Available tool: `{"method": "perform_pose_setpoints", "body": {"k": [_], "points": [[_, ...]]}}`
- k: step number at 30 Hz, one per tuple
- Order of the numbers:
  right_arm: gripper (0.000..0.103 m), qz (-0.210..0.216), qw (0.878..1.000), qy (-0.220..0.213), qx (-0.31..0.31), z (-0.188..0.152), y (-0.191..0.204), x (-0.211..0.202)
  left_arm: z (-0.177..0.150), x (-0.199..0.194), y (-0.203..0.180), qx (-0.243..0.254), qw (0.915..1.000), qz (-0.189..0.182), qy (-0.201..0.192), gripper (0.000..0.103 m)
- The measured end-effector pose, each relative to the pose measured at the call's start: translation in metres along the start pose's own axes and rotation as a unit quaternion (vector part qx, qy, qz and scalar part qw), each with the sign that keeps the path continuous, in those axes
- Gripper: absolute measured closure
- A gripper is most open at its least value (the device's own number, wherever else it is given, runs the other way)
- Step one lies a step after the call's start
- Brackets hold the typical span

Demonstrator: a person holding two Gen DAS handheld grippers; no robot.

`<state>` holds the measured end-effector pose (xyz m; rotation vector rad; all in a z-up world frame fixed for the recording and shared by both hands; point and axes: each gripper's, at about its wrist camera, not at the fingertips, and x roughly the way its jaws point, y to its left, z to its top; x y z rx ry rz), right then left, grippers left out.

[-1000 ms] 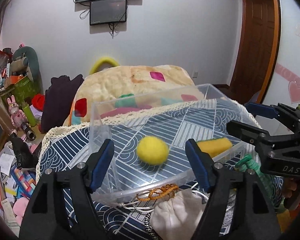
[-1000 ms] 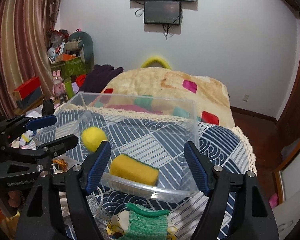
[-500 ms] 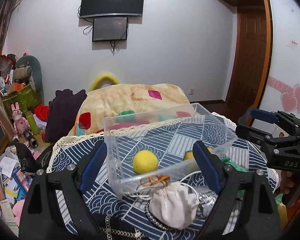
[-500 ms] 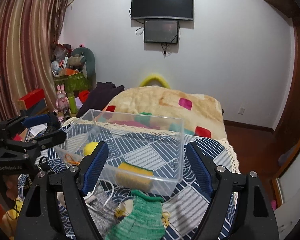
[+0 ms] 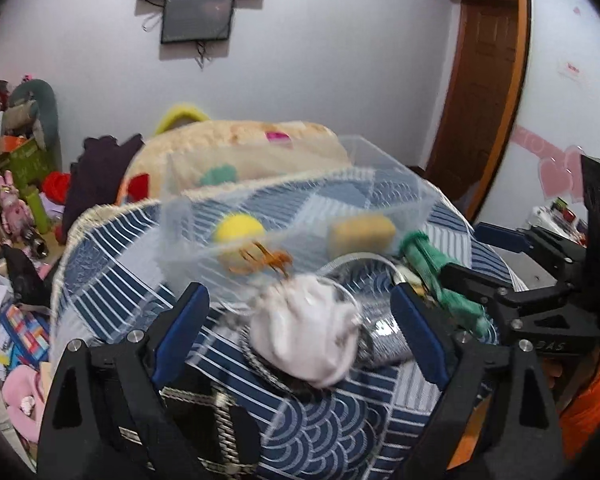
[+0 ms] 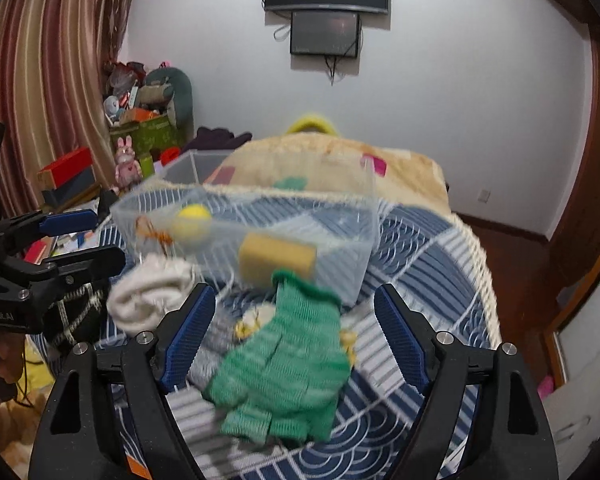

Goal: Organize soft objects
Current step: 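Grasp the green knit glove with the right gripper while the left gripper grasps the white pouch, then lower the glove into the box and open the right gripper while the left releases the pouch inside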

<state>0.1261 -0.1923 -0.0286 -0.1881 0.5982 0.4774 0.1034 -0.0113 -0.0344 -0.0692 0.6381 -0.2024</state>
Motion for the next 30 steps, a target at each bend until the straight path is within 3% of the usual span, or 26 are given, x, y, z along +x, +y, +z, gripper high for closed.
{"method": "perform_pose_setpoints", "body": {"k": [10, 16, 27, 30], "points": [[0.024, 0.014, 0.999, 0.02, 0.039, -0.023, -0.017, 0.007, -0.02, 0.023, -0.011, 0.001, 0.9998, -0.002, 0.021, 0.013], [0.045, 0.029, 0.998, 0.025, 0.057, -0.03, -0.024, 0.005, -0.023, 0.036, -0.004, -0.011, 0.9992, -0.004, 0.039, 0.033], [0.085, 0.032, 0.998, 0.013, 0.049, -0.033, -0.023, -0.006, -0.027, 0.027, 0.004, -0.014, 0.9996, -0.01, 0.021, 0.073], [0.09, 0.028, 0.998, 0.004, 0.048, -0.03, -0.023, -0.009, -0.026, 0.021, 0.008, -0.025, 0.9997, 0.001, 0.007, 0.076]]}}
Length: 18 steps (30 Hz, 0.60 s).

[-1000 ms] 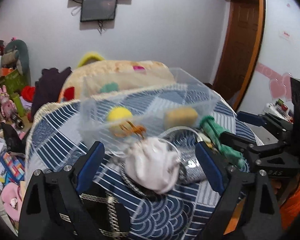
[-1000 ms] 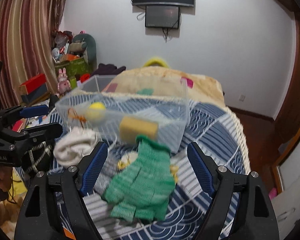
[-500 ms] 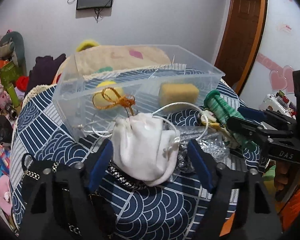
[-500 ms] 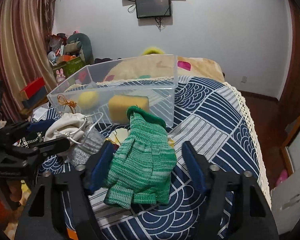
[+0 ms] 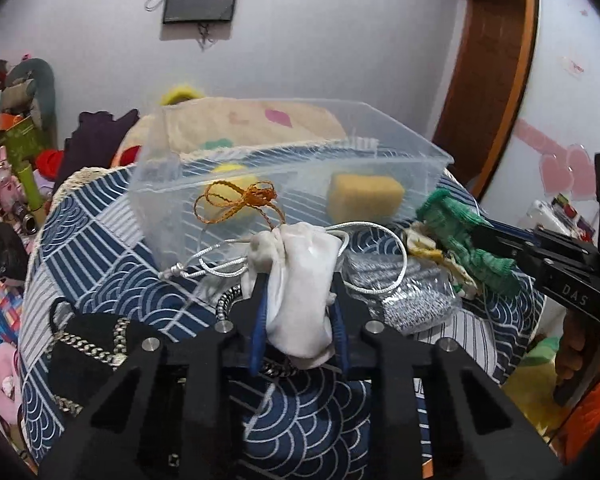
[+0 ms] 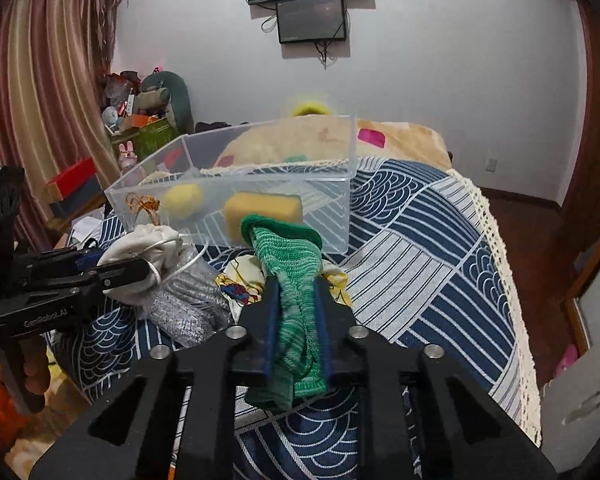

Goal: Organize soft objects
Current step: 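Lower the glove into the box and open the right gripper while the left releases the pouch inside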

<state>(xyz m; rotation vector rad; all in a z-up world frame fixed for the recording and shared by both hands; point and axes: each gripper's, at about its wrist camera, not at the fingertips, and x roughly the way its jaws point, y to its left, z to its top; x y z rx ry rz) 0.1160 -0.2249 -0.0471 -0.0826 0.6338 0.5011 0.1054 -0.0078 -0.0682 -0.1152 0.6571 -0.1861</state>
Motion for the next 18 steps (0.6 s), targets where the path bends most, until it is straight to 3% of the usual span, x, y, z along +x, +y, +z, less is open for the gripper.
{"method": "perform_pose_setpoints", "body": {"k": [10, 18], "points": [[0.091, -0.002, 0.999, -0.051, 0.001, 0.019, 0.004, -0.022, 0.015, -0.037, 0.0, -0.005, 0.9985, -0.002, -0.054, 0.077], [0.091, 0.007, 0.996, -0.087, -0.005, 0.044, 0.012, -0.026, 0.041, -0.062, 0.013, -0.012, 0.994, 0.03, -0.105, 0.077]]}}
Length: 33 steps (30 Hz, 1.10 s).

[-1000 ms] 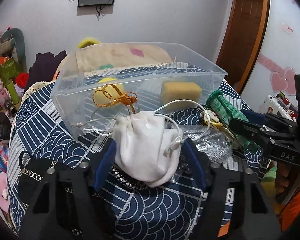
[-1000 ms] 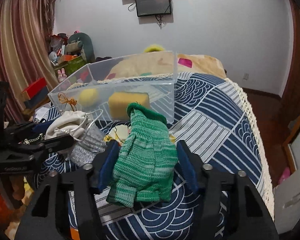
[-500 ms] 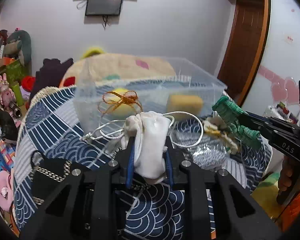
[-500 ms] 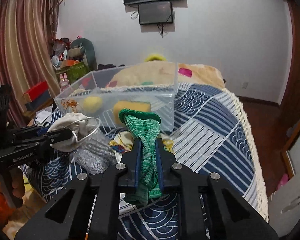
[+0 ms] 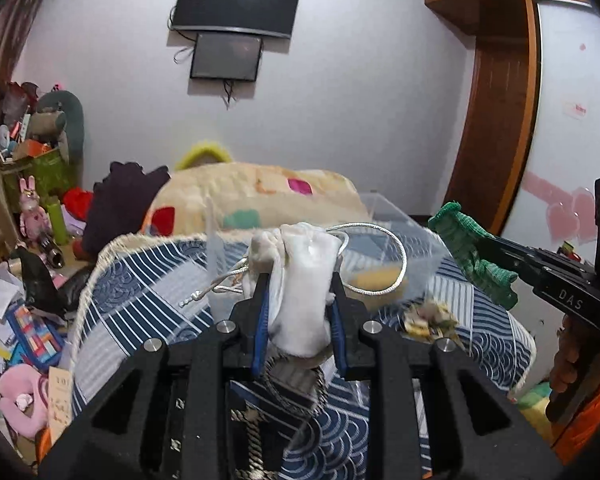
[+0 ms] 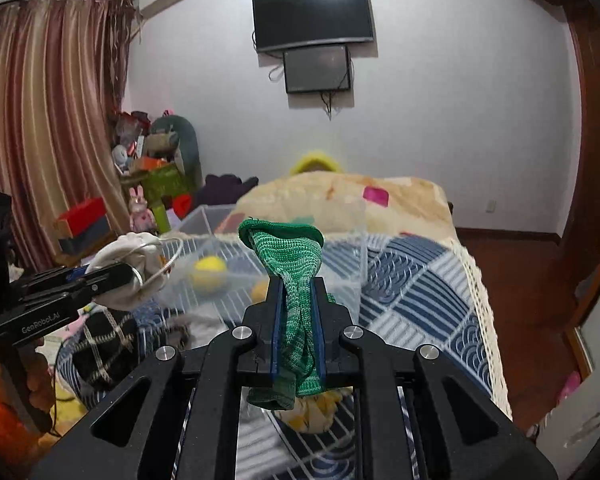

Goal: Organize soft objects
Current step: 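Lower the glove into the box and open the right gripper while the left releases the pouch inside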

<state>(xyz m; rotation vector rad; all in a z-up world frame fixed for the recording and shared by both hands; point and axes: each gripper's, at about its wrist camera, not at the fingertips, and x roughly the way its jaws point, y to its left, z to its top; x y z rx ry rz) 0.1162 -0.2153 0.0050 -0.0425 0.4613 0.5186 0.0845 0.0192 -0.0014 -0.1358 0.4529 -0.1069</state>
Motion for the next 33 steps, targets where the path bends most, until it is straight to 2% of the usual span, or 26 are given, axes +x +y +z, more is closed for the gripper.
{"method": "perform_pose_setpoints", "body": {"k": [8, 14, 25, 33], "points": [[0.091, 0.012, 1.0, -0.022, -0.001, 0.027, 0.009, 0.02, 0.022, 0.014, 0.01, 0.012, 0.9997, 0.022, -0.008, 0.077], [0.091, 0.012, 1.0, -0.02, -0.014, 0.042, 0.015, 0.04, 0.032, 0.034, 0.013, 0.014, 0.9996, 0.024, 0.001, 0.077], [0.091, 0.01, 0.999, 0.016, -0.031, 0.046, 0.033, 0.078, 0.035, 0.068, 0.017, 0.015, 0.9987, 0.037, 0.03, 0.077], [0.091, 0.019, 0.997, 0.061, -0.04, 0.039, 0.043, 0.11, 0.026, 0.089, 0.026, 0.016, 0.997, 0.04, 0.064, 0.077]]}}
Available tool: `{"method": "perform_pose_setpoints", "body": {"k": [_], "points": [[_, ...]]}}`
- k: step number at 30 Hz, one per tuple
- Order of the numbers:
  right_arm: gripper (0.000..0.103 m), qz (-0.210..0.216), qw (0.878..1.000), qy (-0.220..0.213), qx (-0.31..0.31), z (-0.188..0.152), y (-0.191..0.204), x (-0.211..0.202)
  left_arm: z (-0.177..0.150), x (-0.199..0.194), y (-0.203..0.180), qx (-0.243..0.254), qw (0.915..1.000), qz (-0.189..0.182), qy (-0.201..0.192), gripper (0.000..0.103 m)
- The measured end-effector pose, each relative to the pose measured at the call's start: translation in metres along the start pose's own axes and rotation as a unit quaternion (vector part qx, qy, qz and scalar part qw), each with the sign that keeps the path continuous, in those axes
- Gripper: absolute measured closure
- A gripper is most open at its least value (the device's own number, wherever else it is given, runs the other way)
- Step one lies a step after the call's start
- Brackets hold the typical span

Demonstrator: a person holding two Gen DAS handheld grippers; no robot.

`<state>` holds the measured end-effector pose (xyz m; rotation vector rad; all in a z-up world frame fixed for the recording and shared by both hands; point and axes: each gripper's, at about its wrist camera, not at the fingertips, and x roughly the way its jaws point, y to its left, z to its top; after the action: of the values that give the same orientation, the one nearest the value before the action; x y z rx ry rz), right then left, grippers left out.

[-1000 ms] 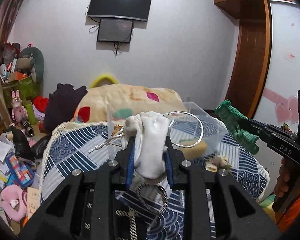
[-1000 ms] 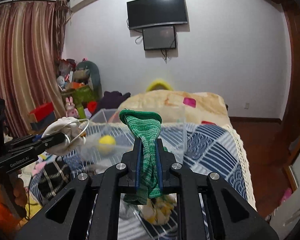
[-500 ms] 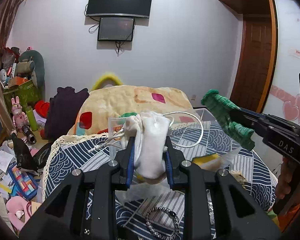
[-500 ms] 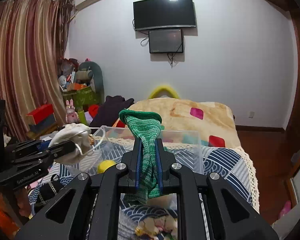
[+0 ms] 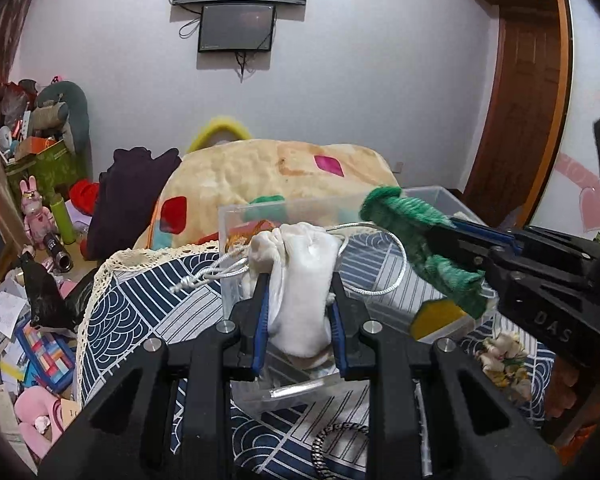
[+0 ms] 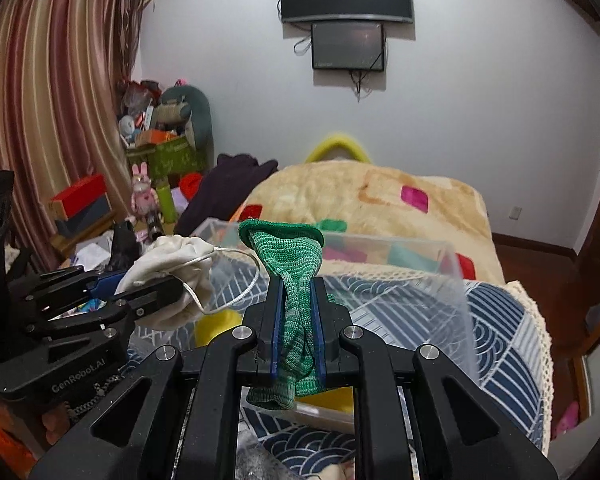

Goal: Organize soft objects
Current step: 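Lower the glove into the box and open the right gripper while the left releases the pouch inside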

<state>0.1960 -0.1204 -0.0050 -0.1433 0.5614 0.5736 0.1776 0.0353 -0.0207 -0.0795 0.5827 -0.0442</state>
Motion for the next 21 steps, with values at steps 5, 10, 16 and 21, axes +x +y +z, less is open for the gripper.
{"method": "perform_pose_setpoints", "body": {"k": [5, 10, 16, 21], "points": [[0.091, 0.001, 1.0, 0.028, -0.01, -0.004, 0.005, 0.016, -0.002, 0.01, 0.002, 0.001, 0.9998, 0.001, 0.019, 0.077], [0.091, -0.004, 0.998, 0.056, -0.013, -0.007, 0.005, 0.024, -0.002, 0.015, 0.006, -0.012, 0.9991, -0.007, 0.041, 0.076], [0.083, -0.005, 0.998, 0.067, -0.011, -0.008, 0.005, 0.024, -0.003, 0.007, 0.002, 0.002, 0.9992, -0.004, 0.039, 0.061], [0.065, -0.001, 0.998, 0.056, -0.009, -0.007, 0.006, 0.013, -0.002, -0.003, 0.001, 0.001, 0.9993, -0.01, 0.035, 0.045]]}}
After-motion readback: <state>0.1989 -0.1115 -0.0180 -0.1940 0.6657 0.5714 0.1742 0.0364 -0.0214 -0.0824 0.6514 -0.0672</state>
